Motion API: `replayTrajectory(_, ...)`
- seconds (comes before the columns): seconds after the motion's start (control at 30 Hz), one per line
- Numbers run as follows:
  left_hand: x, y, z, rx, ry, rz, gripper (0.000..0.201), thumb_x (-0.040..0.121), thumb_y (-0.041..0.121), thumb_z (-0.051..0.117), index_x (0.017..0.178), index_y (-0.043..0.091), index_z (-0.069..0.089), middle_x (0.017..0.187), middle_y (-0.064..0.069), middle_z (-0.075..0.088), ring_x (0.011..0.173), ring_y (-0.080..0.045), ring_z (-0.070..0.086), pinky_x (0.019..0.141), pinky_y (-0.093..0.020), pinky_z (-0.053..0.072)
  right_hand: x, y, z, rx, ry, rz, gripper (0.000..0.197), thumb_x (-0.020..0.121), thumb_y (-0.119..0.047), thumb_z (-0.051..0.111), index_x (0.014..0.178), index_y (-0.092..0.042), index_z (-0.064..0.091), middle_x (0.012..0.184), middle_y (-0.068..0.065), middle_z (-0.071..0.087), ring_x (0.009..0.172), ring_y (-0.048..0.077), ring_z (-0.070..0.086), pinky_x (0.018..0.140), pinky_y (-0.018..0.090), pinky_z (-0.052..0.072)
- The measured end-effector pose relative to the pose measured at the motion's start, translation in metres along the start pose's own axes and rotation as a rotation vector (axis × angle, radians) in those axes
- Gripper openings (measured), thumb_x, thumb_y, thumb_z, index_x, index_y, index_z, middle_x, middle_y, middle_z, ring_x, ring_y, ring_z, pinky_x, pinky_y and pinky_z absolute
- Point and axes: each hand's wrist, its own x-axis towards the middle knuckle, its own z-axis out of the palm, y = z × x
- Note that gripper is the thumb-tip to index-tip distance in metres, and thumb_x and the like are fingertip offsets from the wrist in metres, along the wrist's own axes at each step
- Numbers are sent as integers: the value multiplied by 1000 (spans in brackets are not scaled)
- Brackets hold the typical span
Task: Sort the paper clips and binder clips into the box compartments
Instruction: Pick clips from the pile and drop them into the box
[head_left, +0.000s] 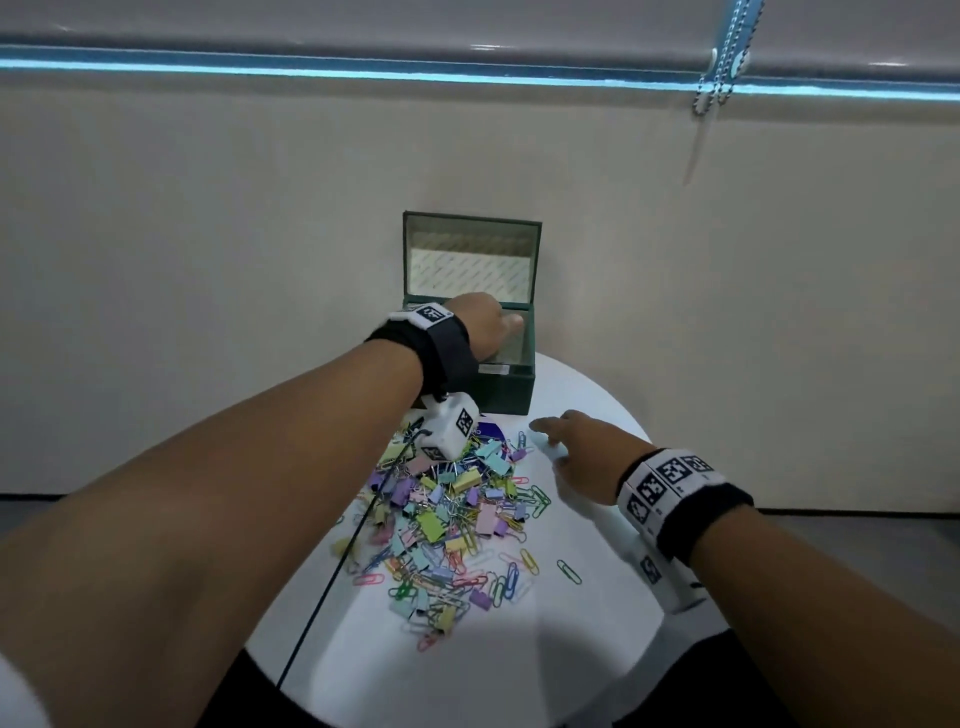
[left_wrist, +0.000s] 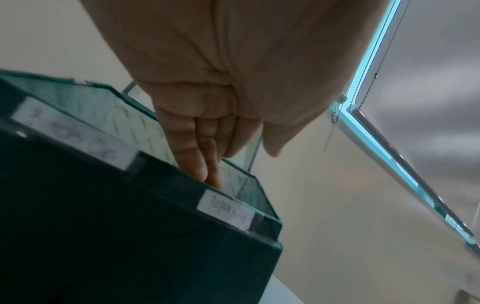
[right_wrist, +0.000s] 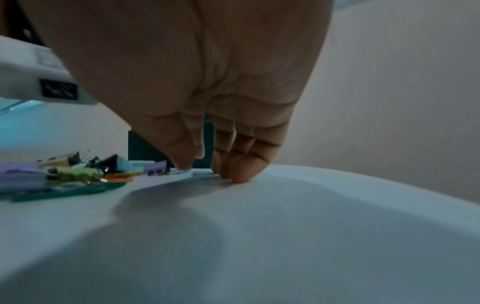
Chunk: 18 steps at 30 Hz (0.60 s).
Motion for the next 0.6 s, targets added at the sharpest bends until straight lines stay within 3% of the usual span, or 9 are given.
replayTrajectory(0.07,-18,-8,-8,9,62,65,36,104,34,43,113,8,67,111,-9,69,101,-27,62,82,-32,44,11,-2,3,-37,18,-40,75,86,-9,65,143,-49,37,127,-7,51,105,18,60,87,35,57)
replayTrajectory(0.13,-46,-22,-15,-24,127,111,28,101,31,50,118,15,66,114,-2,67,103,-22,61,90,-33,47,19,-5,2,-41,38,-90,72,89,-8,63,138,-55,41,117,-8,51,98,17,60,85,35,57)
replayTrajectory(0.2,-78,-42,-18,37,80,118,20,98,32,55,109,21,69,104,5,68,94,-17,62,86,-32,50,25,-5,1,-27,47,-141,68,89,-5,60,134,-54,49,110,-10,51,100,16,59,88,35,56)
replayTrajectory(0.27,-109,-65,-19,185,-70,54,15,94,32,58,101,24,70,93,10,66,88,-13,61,81,-30,49,29,-3,1,-11,81,-163,56,91,-5,58,124,-51,61,109,-13,54,103,16,60,91,34,54)
replayTrajectory(0.4,-166,-104,-7,351,-304,-95,25,84,47,69,104,32,69,92,17,60,87,-7,57,81,-23,47,27,-3,-5,45,116,-148,28,94,-17,59,103,-39,72,109,-13,62,103,13,59,94,30,48)
replayTrajectory(0.5,-194,-120,10,273,-324,-123,36,74,60,73,101,36,67,91,17,63,84,-2,59,79,-23,50,24,-5,-7,33,126,-127,17,91,-21,61,88,-35,69,100,-13,63,96,13,61,88,31,50)
replayTrajectory(0.6,-205,-125,20,229,-272,-81,20,79,49,71,92,34,68,88,17,64,81,1,59,75,-22,49,21,-7,-5,23,151,-90,13,87,-20,59,80,-30,62,93,-12,64,87,13,60,82,30,52)
